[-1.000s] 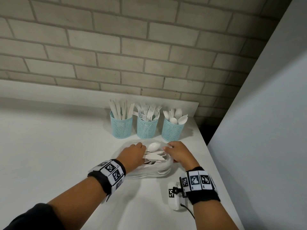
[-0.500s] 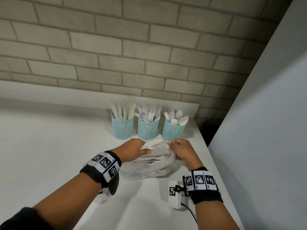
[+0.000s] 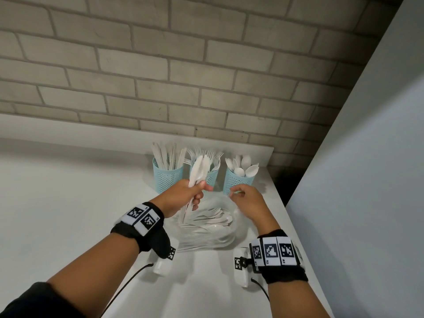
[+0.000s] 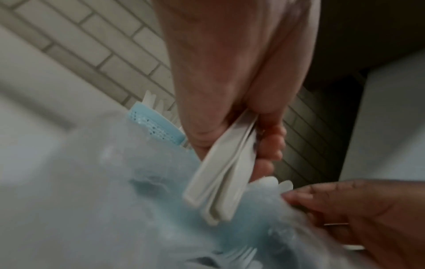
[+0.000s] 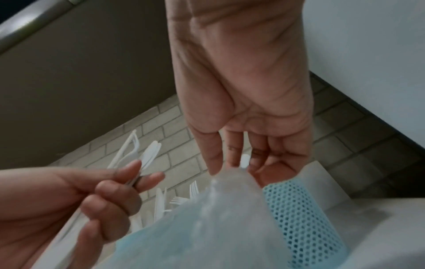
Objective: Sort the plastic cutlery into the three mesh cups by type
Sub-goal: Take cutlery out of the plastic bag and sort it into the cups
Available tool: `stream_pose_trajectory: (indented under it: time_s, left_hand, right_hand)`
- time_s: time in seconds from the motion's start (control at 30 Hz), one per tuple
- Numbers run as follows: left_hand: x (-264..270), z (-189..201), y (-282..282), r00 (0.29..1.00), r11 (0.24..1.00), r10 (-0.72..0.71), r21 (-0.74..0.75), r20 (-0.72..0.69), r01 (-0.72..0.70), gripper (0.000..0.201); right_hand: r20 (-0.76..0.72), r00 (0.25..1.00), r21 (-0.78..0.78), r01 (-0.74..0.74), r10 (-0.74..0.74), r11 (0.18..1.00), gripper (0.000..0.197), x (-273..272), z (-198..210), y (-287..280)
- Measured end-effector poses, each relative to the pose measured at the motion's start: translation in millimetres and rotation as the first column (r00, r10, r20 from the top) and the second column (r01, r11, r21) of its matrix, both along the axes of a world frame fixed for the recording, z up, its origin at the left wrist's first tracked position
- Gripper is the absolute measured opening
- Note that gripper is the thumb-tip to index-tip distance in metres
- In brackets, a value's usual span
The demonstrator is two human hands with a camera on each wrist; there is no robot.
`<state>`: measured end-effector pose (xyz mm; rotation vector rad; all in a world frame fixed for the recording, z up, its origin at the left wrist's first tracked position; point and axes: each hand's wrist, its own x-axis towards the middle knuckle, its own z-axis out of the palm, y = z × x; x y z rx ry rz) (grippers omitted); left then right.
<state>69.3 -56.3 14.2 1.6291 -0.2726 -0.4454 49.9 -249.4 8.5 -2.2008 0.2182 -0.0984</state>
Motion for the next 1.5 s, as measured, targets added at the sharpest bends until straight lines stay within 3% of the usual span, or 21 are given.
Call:
stream_pose_trajectory:
  time_s: [0.1, 0.23, 0.4, 0.63, 0.77, 1.03, 1.13, 1.27, 1.4, 1.5]
  left_hand:
    - [3.2, 5.3, -1.7, 0.972, 0.983, -0.063, -0.183, -0.226, 0.021, 0.030]
    - [2.7, 11.0, -3.0, 0.891, 0.925, -0.199, -0.378, -0.408, 0.033, 0.028]
    - [-3.9, 9.6, -2.3, 0.895, 0.891, -0.217, -0.454, -0.389, 0.019, 0.024]
    - [-5.2, -2.0, -3.6, 0.939, 0.925, -0.084, -0.377, -0.332, -0.051, 0.021]
    - [-6.4, -5.2, -5.4, 0.949, 0.932, -0.038, -0.355, -0.313, -0.079, 0.021]
    - [-6.0, -13.0, 2.0, 0.938, 0.941, 0.128, -0.260, -0.323, -0.218, 0.020]
    - [-1.9, -11.1, 11.1, 0.906, 0.912, 0.267, -0.218, -0.328, -0.348, 0.020]
    - [1.8, -6.9, 25.2, 0.868, 0.872, 0.404, -0.165, -0.290, -0.461, 0.025]
    - [4.3, -4.4, 39.2, 0.871, 0.860, 0.366, -0.239, -0.327, -0.451, 0.024]
    - [3.4, -2.3, 49.1, 0.866, 0.818, 0.233, -0.392, -0.442, -0.420, 0.012]
  right_hand:
    - [0.151, 0.986, 0.044, -0.072, 0.065, 0.996, 0.024, -0.1, 16.5, 13.2]
    - [0.155, 0.973, 0.215, -0.200, 0.169, 0.956, 0.034, 3.6, 31.2, 32.0]
    - [0.164, 0.973, 0.417, -0.218, 0.162, 0.882, 0.036, 13.9, 34.8, 44.9]
    - [0.158, 0.986, 0.447, -0.117, 0.050, 0.887, 0.010, 17.0, 24.0, 43.1]
    - [0.119, 0.992, 0.476, -0.088, 0.035, 0.875, 0.009, 17.3, 18.9, 41.3]
    - [0.109, 0.994, 0.550, -0.068, 0.009, 0.832, 0.044, 20.2, 22.6, 37.3]
    - [0.183, 0.978, 0.541, -0.015, -0.100, 0.841, 0.050, 30.0, 31.9, 36.2]
    - [0.387, 0.897, 0.521, -0.022, -0.213, 0.853, 0.052, 44.4, 57.5, 48.2]
    - [0.517, 0.818, 0.518, -0.063, -0.254, 0.853, 0.048, 64.2, 71.1, 76.4]
    - [0.578, 0.792, 0.441, -0.104, -0.194, 0.891, 0.045, 80.7, 68.8, 100.8]
